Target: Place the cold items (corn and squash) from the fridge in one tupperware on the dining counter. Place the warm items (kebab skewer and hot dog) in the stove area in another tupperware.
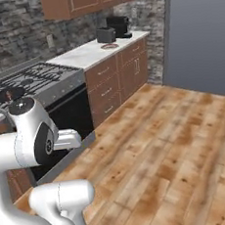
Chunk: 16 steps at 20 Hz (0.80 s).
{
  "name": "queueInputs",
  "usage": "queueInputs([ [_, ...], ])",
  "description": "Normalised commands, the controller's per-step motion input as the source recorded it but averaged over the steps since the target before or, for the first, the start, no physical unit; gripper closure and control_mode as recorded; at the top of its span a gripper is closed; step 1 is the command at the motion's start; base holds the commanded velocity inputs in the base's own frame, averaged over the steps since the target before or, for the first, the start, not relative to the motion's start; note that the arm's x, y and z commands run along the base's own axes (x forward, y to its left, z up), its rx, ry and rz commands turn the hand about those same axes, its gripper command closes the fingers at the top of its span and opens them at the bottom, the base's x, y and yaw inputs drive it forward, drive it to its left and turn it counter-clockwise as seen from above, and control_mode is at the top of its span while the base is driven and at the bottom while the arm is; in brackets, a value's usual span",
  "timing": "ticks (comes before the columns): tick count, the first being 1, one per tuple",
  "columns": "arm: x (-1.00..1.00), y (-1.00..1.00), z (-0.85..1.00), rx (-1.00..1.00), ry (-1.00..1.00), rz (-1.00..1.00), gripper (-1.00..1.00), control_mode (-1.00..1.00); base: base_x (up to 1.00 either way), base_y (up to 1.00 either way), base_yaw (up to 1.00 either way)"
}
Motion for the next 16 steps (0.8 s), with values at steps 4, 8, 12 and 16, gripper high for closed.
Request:
queueInputs([
  [4, 0.0, 0.0, 0.0, 0.0, 0.0, 0.0, -1.0, 1.0, 0.72, 0.0, 0.48],
  [8, 0.0, 0.0, 0.0, 0.0, 0.0, 0.0, -1.0, 1.0, 0.66, 0.0, 0.45],
  [12, 0.0, 0.0, 0.0, 0.0, 0.0, 0.0, -1.0, 1.0, 0.63, 0.0, 0.44],
  [16, 0.0, 0.0, 0.0, 0.0, 0.0, 0.0, -1.0, 1.0, 0.7, 0.0, 0.45],
])
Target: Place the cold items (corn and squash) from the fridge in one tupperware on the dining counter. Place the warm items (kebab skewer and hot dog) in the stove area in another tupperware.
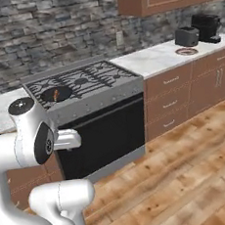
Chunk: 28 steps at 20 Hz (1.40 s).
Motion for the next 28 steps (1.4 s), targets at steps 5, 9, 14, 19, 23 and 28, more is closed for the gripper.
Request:
queueInputs([
  [5, 0.0, 0.0, 0.0, 0.0, 0.0, 0.0, -1.0, 1.0, 0.85, 0.0, 0.49],
  [9, 0.0, 0.0, 0.0, 0.0, 0.0, 0.0, -1.0, 1.0, 0.89, -0.02, 0.46],
  [14, 0.0, 0.0, 0.0, 0.0, 0.0, 0.0, -1.0, 1.0, 0.78, -0.3, 0.43],
  [19, 0.0, 0.0, 0.0, 0.0, 0.0, 0.0, -1.0, 1.0, 0.53, -0.57, 0.31],
  [23, 0.0, 0.0, 0.0, 0.0, 0.0, 0.0, -1.0, 1.0, 0.36, -0.54, 0.15],
  [28, 0.0, 0.0, 0.0, 0.0, 0.0, 0.0, -1.0, 1.0, 0.52, -0.02, 0.12],
])
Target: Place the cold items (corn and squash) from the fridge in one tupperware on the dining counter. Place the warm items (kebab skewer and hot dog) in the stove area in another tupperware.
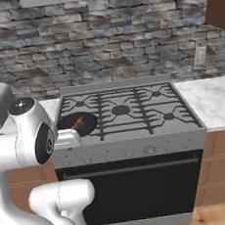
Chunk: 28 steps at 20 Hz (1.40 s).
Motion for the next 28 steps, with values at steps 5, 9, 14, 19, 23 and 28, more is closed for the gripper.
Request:
queueInputs([
  [5, 0.0, 0.0, 0.0, 0.0, 0.0, 0.0, -1.0, 1.0, 0.46, 0.0, 0.1],
  [9, 0.0, 0.0, 0.0, 0.0, 0.0, 0.0, -1.0, 1.0, 0.5, -0.02, 0.12],
  [14, 0.0, 0.0, 0.0, 0.0, 0.0, 0.0, -1.0, 1.0, 0.54, -0.03, 0.12],
  [19, 0.0, 0.0, 0.0, 0.0, 0.0, 0.0, -1.0, 1.0, 0.31, -0.22, 0.09],
  [23, 0.17, -0.21, -0.01, 0.0, 0.0, 0.02, -1.0, -1.0, 0.04, -0.07, 0.01],
  [28, 0.5, -0.05, -0.02, 0.0, 0.02, 0.0, -1.0, -1.0, 0.0, 0.0, 0.0],
])
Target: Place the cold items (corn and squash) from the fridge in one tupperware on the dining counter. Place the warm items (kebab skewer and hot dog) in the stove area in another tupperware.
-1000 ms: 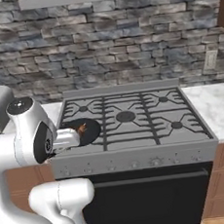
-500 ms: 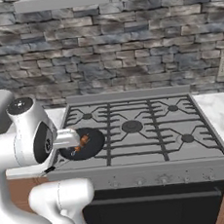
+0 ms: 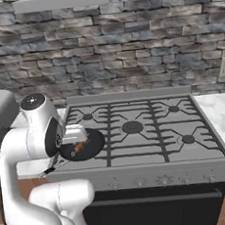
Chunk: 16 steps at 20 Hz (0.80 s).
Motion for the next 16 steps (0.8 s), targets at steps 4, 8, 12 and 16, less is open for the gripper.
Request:
queueInputs([
  [4, 0.68, 0.32, -0.13, 0.0, 0.11, -0.06, -1.0, -1.0, 0.0, 0.0, 0.0],
  [8, 0.66, 0.36, -0.27, -0.02, 0.24, -0.04, -1.0, -1.0, 0.0, 0.0, 0.0],
  [12, 0.5, 0.46, -0.41, -0.11, 0.32, -0.13, -1.0, -1.0, 0.0, 0.0, 0.0],
  [16, 0.53, 0.02, -0.58, -0.04, 0.21, -0.08, -1.0, -1.0, 0.0, 0.0, 0.0],
])
